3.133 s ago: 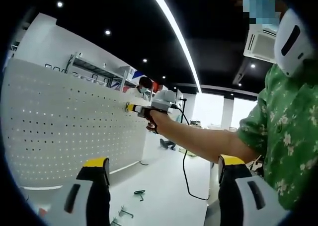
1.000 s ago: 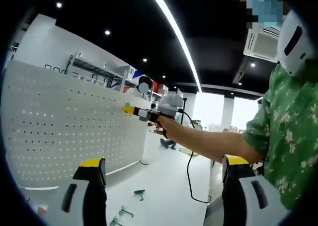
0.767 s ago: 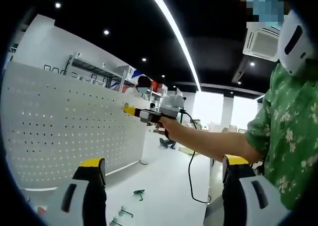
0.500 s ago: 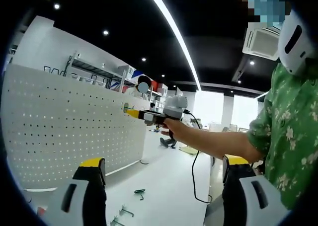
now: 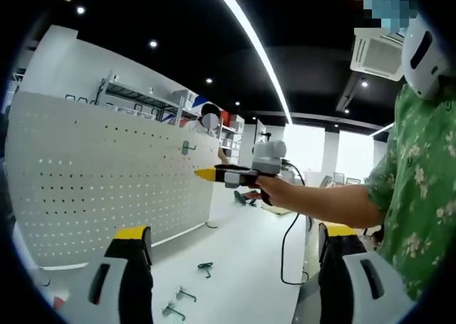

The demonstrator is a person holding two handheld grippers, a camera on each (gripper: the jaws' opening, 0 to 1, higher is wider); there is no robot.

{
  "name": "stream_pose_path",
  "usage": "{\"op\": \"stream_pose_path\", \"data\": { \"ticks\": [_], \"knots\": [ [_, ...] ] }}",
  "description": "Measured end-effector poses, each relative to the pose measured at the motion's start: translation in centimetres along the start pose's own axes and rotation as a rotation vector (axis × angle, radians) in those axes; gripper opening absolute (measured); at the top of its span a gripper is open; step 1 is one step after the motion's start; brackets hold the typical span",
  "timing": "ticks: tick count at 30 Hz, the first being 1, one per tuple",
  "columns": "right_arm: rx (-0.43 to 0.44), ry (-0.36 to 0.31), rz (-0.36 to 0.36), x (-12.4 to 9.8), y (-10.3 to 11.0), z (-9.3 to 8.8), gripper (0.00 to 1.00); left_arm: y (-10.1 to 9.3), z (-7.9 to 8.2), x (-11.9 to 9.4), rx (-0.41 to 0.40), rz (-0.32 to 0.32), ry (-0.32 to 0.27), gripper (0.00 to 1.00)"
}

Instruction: Insert the hook assembly into the mounting plate slot until the hook locks in place.

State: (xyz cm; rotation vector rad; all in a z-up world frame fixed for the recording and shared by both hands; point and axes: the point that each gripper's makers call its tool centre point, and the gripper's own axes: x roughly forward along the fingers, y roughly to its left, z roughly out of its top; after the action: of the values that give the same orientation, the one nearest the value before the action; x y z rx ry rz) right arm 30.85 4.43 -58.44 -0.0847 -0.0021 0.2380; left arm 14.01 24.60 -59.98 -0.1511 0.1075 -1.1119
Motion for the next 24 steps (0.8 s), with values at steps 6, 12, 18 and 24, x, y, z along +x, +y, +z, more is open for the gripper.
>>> {"op": "stream_pose_path", "data": {
  "ticks": [6, 12, 18, 24],
  "knots": [
    [-0.018, 0.032, 0.047, -1.8, 2.2, -1.3, 0.76, 0.0, -0.5, -0.3, 0.005, 0.006, 0.011, 0.99],
    [-0.015, 0.071, 0.087, -3.8, 4.4, -2.9, 0.76, 0.0, -0.9, -0.7, 0.005, 0.013, 0.017, 0.98],
    [-0.019, 0.11, 0.127, -5.1, 5.9, -4.5, 0.76, 0.0, -1.5, -1.0, -0.001, 0.019, 0.027, 0.98],
    [-0.023, 0.139, 0.163, -6.2, 7.6, -5.6, 0.76, -0.1, -1.9, -1.3, -0.002, 0.023, 0.031, 0.98]
  ]
}}
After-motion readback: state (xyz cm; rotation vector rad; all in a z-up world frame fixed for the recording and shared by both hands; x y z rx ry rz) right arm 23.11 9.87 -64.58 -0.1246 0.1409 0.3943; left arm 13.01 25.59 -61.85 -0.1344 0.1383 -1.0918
